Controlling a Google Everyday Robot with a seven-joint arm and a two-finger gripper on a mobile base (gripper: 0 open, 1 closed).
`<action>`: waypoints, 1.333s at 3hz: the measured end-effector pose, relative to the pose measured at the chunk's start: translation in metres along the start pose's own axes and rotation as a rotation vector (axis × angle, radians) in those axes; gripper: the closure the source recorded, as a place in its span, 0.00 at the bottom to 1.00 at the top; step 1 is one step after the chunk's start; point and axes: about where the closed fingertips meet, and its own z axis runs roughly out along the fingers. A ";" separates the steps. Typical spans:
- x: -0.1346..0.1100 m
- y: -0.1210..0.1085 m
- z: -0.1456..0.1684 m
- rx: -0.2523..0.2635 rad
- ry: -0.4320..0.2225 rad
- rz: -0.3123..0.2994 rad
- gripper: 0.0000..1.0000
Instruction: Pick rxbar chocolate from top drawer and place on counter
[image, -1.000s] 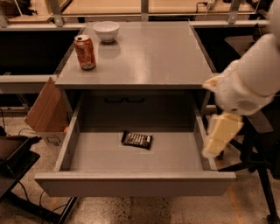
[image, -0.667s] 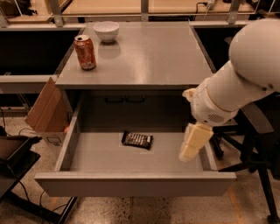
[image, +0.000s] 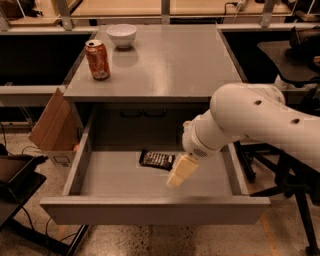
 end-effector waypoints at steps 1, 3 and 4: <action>0.000 -0.002 0.045 0.003 -0.036 0.113 0.00; -0.009 -0.014 0.074 -0.006 -0.079 0.099 0.00; -0.016 -0.029 0.099 -0.007 -0.100 0.075 0.00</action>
Offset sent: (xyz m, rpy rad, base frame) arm 0.0118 0.0139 -0.0345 0.0498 0.0312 -0.0702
